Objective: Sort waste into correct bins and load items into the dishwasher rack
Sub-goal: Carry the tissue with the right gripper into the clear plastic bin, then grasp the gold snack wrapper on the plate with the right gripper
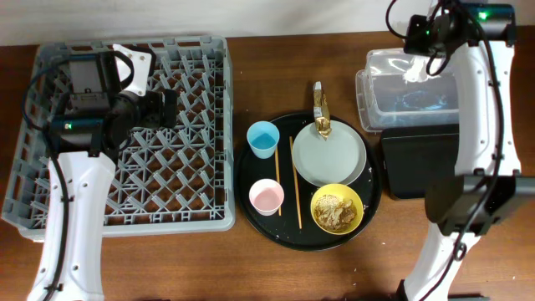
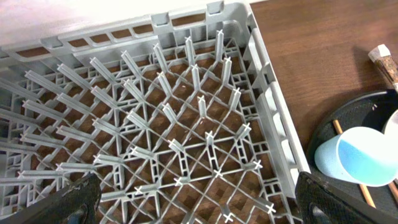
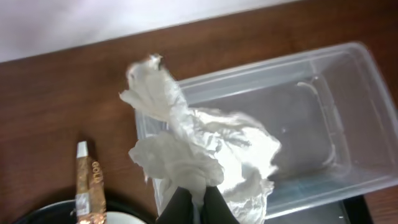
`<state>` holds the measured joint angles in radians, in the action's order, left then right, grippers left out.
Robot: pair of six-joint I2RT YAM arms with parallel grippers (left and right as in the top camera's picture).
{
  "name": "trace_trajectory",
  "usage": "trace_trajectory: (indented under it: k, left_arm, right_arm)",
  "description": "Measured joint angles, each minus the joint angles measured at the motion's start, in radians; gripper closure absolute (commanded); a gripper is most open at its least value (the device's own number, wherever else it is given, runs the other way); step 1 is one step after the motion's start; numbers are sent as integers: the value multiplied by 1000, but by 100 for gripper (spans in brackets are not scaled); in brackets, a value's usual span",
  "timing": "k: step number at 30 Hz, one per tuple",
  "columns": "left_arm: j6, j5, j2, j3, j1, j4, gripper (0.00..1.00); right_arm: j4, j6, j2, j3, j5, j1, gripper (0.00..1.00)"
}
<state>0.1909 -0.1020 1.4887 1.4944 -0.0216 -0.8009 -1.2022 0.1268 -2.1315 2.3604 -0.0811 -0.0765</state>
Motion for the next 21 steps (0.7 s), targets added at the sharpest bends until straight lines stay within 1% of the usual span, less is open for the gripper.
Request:
trace_trajectory:
  k: [1, 2, 3, 4, 5, 7, 8, 12, 14, 16, 18, 21]
  left_arm:
    - [0, 0, 0, 0, 0, 0, 0]
    - [0, 0, 0, 0, 0, 0, 0]
    - [0, 0, 0, 0, 0, 0, 0]
    - [0, 0, 0, 0, 0, 0, 0]
    - [0, 0, 0, 0, 0, 0, 0]
    - [0, 0, 0, 0, 0, 0, 0]
    - [0, 0, 0, 0, 0, 0, 0]
    - [0, 0, 0, 0, 0, 0, 0]
    - [0, 0, 0, 0, 0, 0, 0]
    - [0, 0, 0, 0, 0, 0, 1]
    - [0, 0, 0, 0, 0, 0, 0]
    - [0, 0, 0, 0, 0, 0, 1]
  right_arm:
    - [-3, 1, -20, 0, -2, -1, 65]
    - [-8, -2, -45, 0, -1, -1, 29]
    - [-16, 0, -68, 0, -2, -1, 14]
    - [-28, 3, -94, -1, -1, -1, 7]
    - [-32, 4, -108, -1, 0, -1, 5]
    - [-44, 2, -112, -1, 27, -1, 4]
    - [-53, 0, -110, 0, 53, -1, 5]
    - [-117, -14, -97, 0, 270, 4, 16]
    - [-178, -19, -88, 0, 352, 24, 24]
    - [-232, -22, -84, -11, 384, 97, 31]
    - [-227, -21, -80, -61, 387, 158, 37]
    - [-183, -5, -80, -194, 388, 248, 40]
